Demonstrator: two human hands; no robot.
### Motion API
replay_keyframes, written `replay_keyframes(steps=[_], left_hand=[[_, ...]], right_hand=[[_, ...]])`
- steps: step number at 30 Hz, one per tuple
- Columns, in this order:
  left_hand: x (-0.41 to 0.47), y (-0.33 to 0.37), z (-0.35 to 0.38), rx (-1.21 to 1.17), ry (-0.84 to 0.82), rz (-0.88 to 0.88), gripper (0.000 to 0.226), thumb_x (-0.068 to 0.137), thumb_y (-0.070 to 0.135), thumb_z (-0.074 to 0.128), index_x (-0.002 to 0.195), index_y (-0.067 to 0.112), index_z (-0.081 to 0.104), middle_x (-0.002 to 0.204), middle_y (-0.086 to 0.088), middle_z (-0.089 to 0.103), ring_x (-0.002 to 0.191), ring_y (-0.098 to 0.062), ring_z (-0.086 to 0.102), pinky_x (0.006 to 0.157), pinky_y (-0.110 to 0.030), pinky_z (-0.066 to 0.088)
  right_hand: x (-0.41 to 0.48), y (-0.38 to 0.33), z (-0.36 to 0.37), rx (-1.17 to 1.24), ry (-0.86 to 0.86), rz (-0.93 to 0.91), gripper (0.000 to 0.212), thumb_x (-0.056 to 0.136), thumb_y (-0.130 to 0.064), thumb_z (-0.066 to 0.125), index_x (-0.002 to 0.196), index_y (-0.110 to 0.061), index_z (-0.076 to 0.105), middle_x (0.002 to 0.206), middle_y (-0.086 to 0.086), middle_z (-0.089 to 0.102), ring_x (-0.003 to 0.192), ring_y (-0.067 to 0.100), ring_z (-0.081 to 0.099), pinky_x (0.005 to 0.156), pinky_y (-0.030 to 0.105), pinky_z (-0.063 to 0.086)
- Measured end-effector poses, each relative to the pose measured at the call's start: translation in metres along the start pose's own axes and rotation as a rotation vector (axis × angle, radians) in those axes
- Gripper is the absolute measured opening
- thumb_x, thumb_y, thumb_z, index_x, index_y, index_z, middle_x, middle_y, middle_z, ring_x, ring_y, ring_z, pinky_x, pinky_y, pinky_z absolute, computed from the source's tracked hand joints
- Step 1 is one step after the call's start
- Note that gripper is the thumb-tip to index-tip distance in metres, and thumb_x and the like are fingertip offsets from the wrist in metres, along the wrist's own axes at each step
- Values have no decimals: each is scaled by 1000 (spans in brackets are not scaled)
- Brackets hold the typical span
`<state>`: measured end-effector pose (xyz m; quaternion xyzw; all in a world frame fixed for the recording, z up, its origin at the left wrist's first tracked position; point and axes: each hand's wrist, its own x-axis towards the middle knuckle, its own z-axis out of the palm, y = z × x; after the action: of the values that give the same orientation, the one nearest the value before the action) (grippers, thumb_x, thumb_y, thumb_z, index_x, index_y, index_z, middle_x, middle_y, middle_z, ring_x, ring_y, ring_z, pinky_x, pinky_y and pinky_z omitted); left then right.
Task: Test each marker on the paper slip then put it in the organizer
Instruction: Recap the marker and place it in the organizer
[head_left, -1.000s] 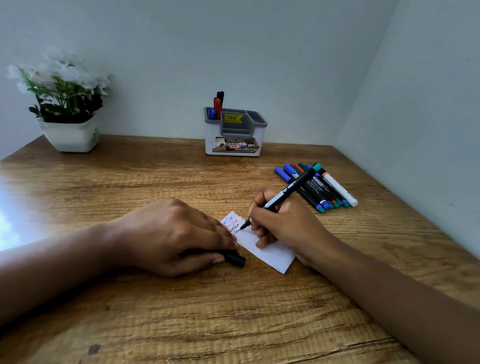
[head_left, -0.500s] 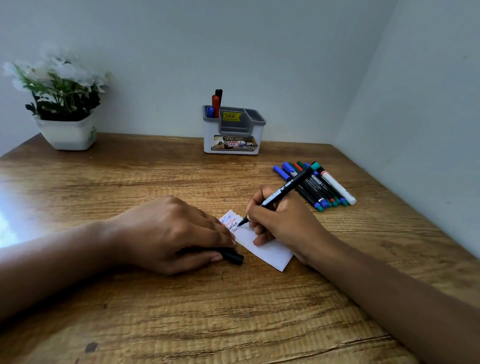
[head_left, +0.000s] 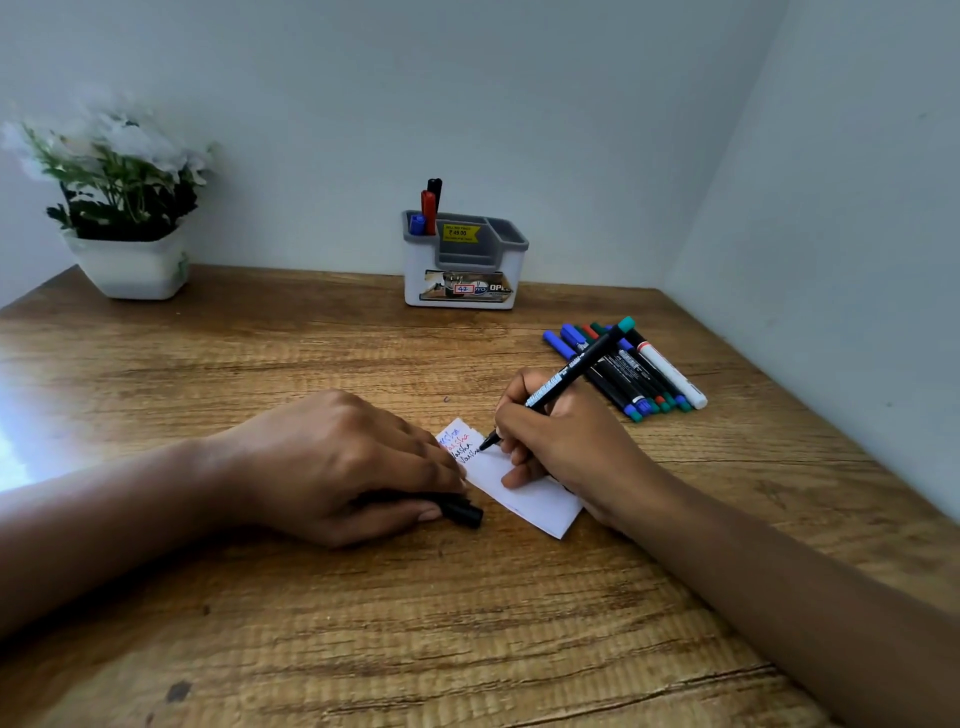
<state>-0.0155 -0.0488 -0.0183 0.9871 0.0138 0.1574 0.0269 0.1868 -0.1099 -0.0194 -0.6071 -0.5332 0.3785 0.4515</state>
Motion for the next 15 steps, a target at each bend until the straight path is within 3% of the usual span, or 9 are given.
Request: replay_keyframes(steps=[5, 10, 12, 15], left_hand=[[-1, 1, 0, 8, -4, -5, 28, 96, 30, 55, 117, 18, 69, 115, 7, 70, 109, -3, 64, 91, -26, 53], [-3, -1, 3, -51, 57, -51, 24, 95, 34, 56, 113, 24, 67, 111, 8, 71, 102, -6, 68, 75, -31, 59], [-3, -2, 5, -111, 124, -111, 23, 94, 35, 58, 113, 26, 67, 111, 11, 71, 98, -5, 69, 70, -30, 59], [-3, -4, 6, -215, 247, -221, 25, 89, 36, 62, 108, 22, 71, 115, 13, 69, 106, 0, 65, 78, -29, 59]], right_hand=[[1, -1, -1, 59, 27, 53, 15, 84, -6, 57, 69, -10, 54, 59, 6, 52, 45, 6, 49, 43, 22, 49], [5, -7, -16, 534, 41, 188, 13, 86, -4, 54, 74, -9, 55, 60, 5, 50, 45, 7, 46, 41, 22, 50], [5, -10, -21, 588, 44, 163, 14, 87, -4, 55, 75, -10, 59, 60, 4, 51, 45, 7, 46, 41, 21, 49], [3, -15, -26, 481, 46, 6, 16, 87, 0, 54, 80, -12, 61, 61, 3, 49, 49, 8, 45, 41, 23, 48]])
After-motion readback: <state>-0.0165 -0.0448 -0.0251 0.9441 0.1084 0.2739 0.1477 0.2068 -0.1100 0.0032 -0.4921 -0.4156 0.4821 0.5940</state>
